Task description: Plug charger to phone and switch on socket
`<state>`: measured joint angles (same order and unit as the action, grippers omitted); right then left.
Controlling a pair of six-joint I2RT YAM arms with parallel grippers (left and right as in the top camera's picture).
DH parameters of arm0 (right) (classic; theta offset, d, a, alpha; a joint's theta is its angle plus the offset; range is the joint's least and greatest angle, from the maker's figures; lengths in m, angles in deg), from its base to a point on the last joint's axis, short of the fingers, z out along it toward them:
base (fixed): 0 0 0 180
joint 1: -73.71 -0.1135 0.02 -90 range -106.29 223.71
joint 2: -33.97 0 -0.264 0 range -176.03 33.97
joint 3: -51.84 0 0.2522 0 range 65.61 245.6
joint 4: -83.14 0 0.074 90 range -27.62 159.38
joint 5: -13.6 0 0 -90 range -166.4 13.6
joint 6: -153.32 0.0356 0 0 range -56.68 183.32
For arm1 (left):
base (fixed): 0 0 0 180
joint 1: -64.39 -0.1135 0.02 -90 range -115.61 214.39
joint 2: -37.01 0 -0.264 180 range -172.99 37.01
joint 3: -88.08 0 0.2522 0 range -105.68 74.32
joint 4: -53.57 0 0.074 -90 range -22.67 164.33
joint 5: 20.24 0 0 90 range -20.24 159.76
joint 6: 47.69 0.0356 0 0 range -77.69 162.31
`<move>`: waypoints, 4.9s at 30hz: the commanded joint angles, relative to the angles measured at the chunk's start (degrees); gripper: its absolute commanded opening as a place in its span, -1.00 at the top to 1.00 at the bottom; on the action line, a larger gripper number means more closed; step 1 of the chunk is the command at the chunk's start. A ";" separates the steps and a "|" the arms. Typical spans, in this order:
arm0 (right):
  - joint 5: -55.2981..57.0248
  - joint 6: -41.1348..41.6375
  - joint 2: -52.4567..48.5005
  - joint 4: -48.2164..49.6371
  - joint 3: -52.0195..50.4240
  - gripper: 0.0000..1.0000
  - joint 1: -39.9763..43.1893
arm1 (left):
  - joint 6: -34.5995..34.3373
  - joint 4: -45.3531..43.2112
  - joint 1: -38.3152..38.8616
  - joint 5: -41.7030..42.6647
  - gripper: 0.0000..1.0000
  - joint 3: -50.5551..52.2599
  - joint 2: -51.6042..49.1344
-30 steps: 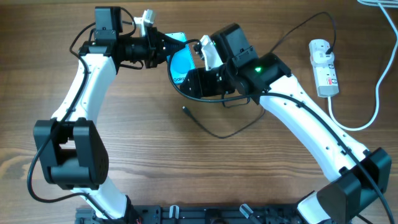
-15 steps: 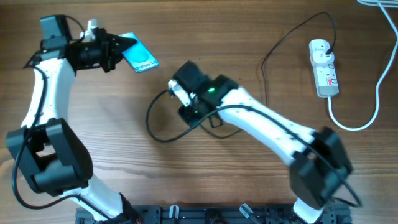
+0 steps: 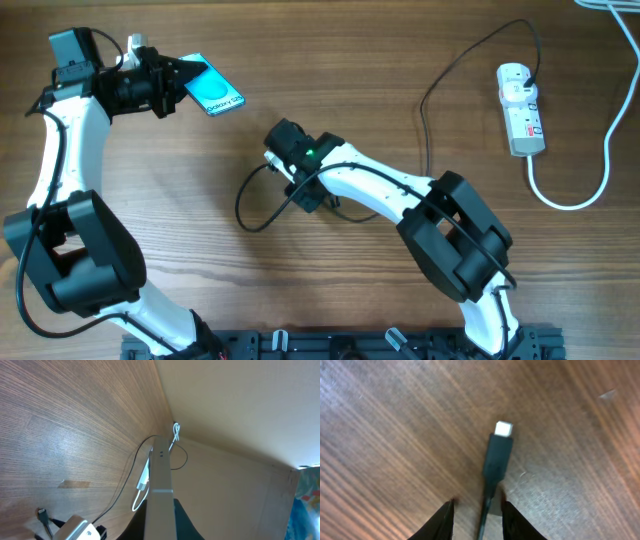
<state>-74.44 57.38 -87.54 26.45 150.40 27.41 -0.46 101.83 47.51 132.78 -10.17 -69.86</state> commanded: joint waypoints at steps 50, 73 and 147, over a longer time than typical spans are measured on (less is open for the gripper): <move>-28.46 24.00 30.84 -6.56 -0.50 0.91 12.15 | 3.52 -19.93 18.21 11.08 0.92 -0.48 1.55; -33.51 24.59 28.30 -4.26 -0.48 0.91 12.04 | 3.56 -17.09 18.64 6.51 0.92 -0.48 1.55; -25.94 28.39 30.16 4.09 -0.50 0.92 12.17 | 7.39 -18.01 19.61 15.74 0.92 -0.48 1.55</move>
<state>-104.38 88.03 -58.71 27.50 148.65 38.55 6.80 83.10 66.09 142.38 -10.56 -69.86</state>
